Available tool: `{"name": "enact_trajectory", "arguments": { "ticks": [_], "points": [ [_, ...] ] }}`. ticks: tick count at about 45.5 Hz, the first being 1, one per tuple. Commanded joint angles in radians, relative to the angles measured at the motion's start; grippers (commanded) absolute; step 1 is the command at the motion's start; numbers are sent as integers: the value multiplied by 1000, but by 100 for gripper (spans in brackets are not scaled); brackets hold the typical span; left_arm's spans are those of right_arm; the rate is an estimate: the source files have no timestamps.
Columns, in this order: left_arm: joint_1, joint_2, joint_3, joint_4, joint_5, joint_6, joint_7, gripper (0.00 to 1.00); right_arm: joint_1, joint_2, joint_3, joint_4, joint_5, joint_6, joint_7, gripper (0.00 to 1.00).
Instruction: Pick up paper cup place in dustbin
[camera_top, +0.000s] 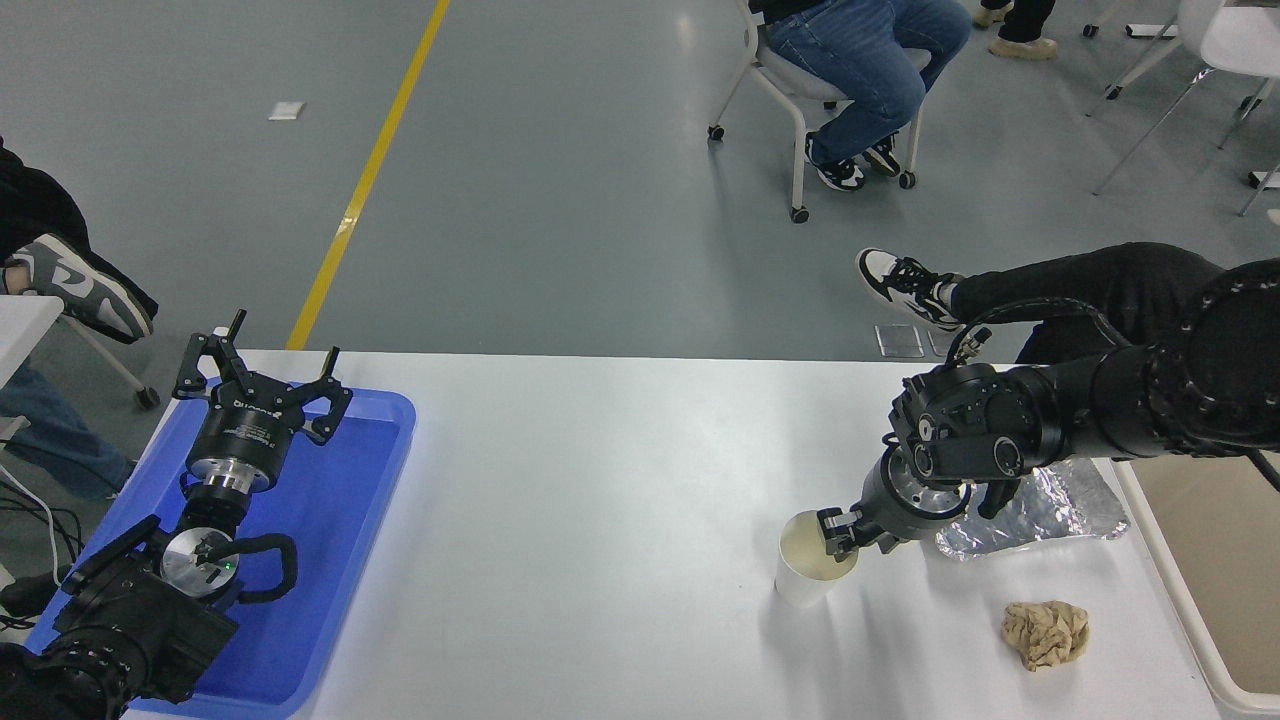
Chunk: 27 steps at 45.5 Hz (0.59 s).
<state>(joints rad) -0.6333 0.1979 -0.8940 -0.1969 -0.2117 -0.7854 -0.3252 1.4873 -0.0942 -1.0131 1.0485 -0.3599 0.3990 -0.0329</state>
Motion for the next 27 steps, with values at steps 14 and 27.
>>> {"name": "enact_trajectory", "arguments": {
  "ticks": [14, 27],
  "points": [
    [0, 0, 0, -1, 0, 0, 2, 100, 100, -47, -2, 34, 4, 67, 1, 0],
    [0, 0, 0, 2, 0, 0, 2, 100, 425, -139, -67, 220, 21, 168, -2, 0]
  ]
}}
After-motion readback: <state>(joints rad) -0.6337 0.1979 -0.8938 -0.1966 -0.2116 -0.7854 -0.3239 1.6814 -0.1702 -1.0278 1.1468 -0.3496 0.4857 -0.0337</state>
